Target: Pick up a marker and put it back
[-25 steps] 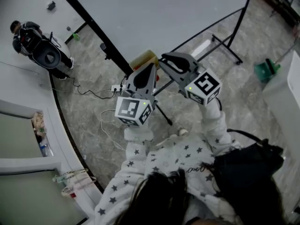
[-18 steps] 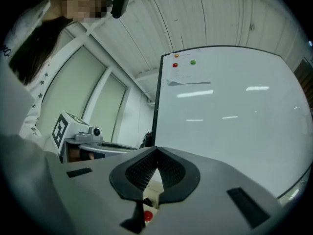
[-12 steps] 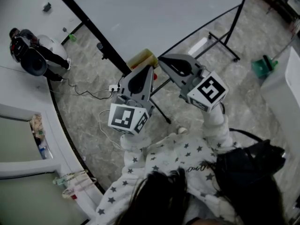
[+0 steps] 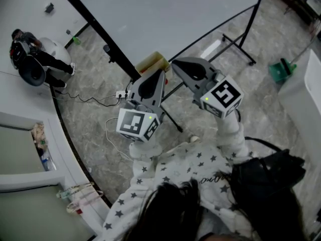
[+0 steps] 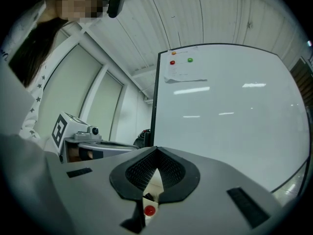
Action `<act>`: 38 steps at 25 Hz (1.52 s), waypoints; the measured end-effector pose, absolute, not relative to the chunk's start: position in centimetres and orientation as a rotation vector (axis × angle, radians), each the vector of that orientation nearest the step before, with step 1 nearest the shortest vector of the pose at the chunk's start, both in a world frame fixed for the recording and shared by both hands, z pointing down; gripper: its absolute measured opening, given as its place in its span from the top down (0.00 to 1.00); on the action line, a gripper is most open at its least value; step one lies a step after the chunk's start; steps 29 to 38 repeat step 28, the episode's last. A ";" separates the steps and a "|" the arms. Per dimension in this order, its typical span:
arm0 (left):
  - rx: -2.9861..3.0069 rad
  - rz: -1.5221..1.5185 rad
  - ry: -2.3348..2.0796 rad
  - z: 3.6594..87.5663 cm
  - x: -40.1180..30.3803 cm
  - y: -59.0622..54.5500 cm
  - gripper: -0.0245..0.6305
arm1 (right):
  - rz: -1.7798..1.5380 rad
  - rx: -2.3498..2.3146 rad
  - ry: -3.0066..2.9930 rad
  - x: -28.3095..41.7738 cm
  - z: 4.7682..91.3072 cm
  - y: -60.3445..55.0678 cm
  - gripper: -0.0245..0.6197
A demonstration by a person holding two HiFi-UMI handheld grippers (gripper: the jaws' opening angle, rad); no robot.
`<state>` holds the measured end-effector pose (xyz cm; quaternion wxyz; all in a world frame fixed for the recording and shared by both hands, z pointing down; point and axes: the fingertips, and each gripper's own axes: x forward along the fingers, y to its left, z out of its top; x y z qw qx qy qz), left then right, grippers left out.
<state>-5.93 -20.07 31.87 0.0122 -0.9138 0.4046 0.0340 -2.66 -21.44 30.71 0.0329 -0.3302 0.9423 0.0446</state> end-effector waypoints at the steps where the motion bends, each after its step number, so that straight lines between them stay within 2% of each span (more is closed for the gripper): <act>1: -2.854 0.112 1.266 32.1 -6.0 -20.1 0.96 | 0.139 -1.019 2.902 -2.7 30.8 -21.5 0.95; 38: -2.863 0.015 1.162 31.5 -4.5 -19.3 0.96 | 0.134 -0.993 2.906 -3.0 31.9 -21.8 0.95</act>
